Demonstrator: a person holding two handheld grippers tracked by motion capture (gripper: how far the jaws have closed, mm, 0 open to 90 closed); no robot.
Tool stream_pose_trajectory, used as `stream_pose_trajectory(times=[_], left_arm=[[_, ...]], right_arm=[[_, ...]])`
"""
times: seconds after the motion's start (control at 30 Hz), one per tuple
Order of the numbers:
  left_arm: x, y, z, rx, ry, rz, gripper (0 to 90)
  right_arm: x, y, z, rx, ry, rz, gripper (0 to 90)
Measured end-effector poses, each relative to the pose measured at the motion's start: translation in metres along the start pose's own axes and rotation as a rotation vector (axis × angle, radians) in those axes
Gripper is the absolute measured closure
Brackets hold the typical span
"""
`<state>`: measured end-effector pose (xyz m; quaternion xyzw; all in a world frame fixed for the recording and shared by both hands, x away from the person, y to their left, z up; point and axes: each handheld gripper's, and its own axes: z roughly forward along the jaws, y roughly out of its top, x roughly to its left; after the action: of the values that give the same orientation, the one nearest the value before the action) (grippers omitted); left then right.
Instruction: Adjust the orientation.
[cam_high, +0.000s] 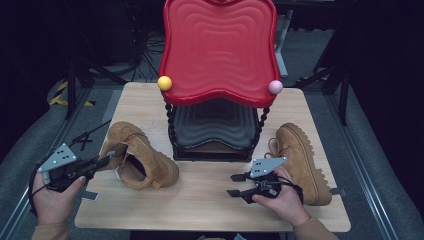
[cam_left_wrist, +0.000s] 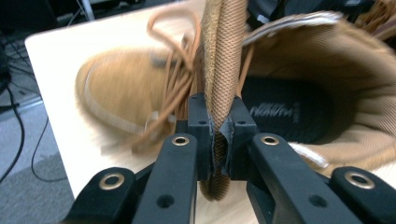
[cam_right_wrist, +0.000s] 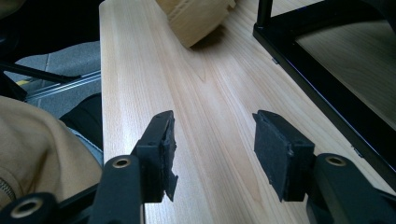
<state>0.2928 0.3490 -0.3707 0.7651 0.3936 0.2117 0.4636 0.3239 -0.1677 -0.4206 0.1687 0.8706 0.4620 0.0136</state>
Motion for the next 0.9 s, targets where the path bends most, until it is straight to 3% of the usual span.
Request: stream_pose_trajectory(times=[0.13, 0.17, 0.27, 0.3, 0.4, 0.47, 0.53, 0.6, 0.7, 0.9], left_arm=[[-0.002, 0.006, -0.004, -0.009, 0.011, 0.003, 83.9], [-0.003, 0.007, -0.004, -0.02, -0.006, -0.002, 83.9], [-0.007, 0.015, -0.008, 0.001, -0.05, 0.013, 83.8], [-0.009, 0.019, -0.012, 0.018, -0.04, 0.032, 83.8], [-0.014, 0.029, -0.02, 0.053, -0.073, 0.054, 83.6], [-0.016, 0.033, -0.02, 0.072, -0.069, 0.063, 83.4], [-0.018, 0.034, -0.012, 0.104, -0.05, 0.062, 83.3], [-0.016, 0.032, 0.0, 0.119, -0.057, 0.061, 83.0], [-0.013, 0.031, 0.015, 0.081, -0.081, 0.048, 82.4], [-0.008, 0.031, 0.027, 0.028, -0.12, 0.011, 80.9]], right_arm=[[0.0, -0.002, -0.002, -0.001, -0.007, 0.006, 49.2], [-0.001, -0.002, -0.003, -0.002, -0.01, 0.006, 49.2], [0.0, -0.004, -0.005, -0.001, -0.015, 0.014, 49.2], [0.0, -0.004, -0.006, -0.003, -0.017, 0.012, 49.1], [0.001, -0.006, -0.009, -0.007, -0.026, 0.017, 49.1], [0.001, -0.007, -0.011, -0.01, -0.031, 0.021, 49.1], [0.001, -0.009, -0.012, -0.007, -0.036, 0.026, 49.1], [0.003, -0.01, -0.012, -0.004, -0.039, 0.029, 49.1], [0.004, -0.011, -0.013, -0.004, -0.042, 0.029, 49.0], [0.004, -0.017, -0.02, -0.009, -0.062, 0.051, 49.0]])
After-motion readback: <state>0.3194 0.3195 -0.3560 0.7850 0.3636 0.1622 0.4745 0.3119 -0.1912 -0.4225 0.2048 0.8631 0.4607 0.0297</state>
